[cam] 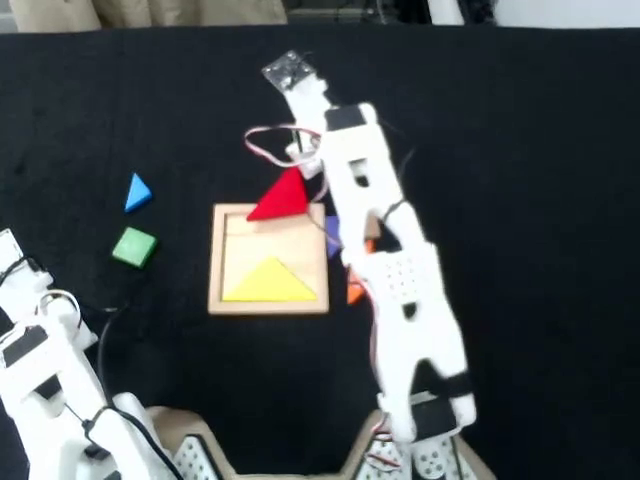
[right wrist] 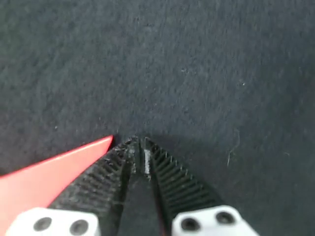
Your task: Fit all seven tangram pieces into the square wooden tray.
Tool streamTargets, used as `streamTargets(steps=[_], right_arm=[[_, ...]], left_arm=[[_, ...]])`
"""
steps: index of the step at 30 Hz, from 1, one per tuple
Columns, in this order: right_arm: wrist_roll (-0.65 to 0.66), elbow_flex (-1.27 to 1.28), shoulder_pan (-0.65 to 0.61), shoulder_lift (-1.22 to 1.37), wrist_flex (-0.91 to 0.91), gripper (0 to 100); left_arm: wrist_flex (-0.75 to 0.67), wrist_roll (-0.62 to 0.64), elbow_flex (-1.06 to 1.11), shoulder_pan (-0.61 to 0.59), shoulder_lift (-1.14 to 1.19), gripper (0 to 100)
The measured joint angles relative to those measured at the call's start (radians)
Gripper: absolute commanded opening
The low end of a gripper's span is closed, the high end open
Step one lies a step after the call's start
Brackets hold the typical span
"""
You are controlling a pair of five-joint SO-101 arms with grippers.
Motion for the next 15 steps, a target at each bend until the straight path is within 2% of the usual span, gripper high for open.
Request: streamTargets(steps=[10, 15], right_arm=[[0.002, -0.563, -0.035, 0.319, 0.241, 1.1], [0.002, -0.594, -0.087, 0.328, 0.322, 1.1]], left_arm=[[0.0, 0.0, 0.0, 0.023, 0.0, 3], [0.0, 0.0, 0.0, 0.025, 0.0, 3]])
